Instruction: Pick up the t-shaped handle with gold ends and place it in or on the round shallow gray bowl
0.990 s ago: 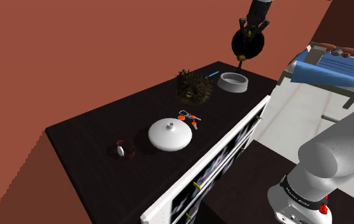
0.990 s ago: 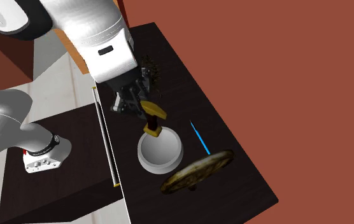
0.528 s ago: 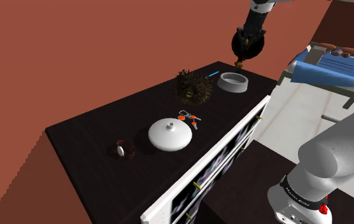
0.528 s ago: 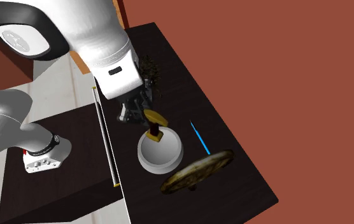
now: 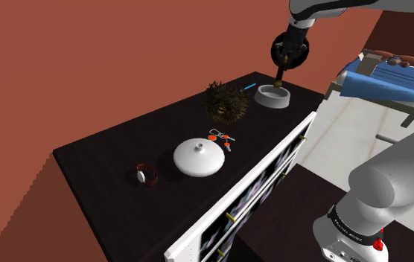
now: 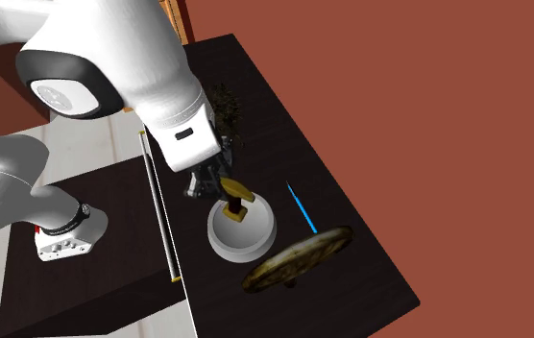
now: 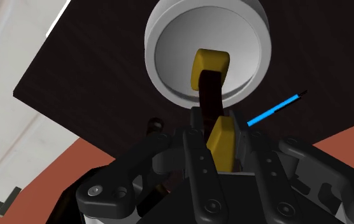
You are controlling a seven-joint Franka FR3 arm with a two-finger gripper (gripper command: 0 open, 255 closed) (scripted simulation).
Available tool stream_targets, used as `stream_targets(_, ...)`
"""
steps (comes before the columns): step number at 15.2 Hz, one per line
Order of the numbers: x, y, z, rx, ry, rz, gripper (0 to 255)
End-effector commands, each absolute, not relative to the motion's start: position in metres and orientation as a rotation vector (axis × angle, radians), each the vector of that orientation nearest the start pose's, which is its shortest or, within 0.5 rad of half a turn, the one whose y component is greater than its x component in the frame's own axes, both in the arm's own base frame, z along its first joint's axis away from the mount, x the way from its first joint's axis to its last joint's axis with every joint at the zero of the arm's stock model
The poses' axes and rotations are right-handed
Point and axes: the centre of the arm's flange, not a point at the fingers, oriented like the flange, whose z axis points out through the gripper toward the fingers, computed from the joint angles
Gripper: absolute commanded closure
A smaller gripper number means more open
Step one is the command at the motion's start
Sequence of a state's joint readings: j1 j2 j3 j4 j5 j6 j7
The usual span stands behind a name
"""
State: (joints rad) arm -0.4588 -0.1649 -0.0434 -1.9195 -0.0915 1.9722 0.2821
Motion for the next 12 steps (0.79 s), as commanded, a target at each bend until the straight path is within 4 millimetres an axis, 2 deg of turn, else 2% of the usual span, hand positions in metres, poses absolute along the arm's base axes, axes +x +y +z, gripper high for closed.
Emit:
stream_targets(1,0.461,-0.261,0.573,-2.999,1.194,-0.337,255)
stream_targets(4,0.461,-0.261,0.558,-2.999,1.194,-0.337,255)
stream_targets(12,0.461,-0.261,0.558,-2.999,1.194,-0.337,255)
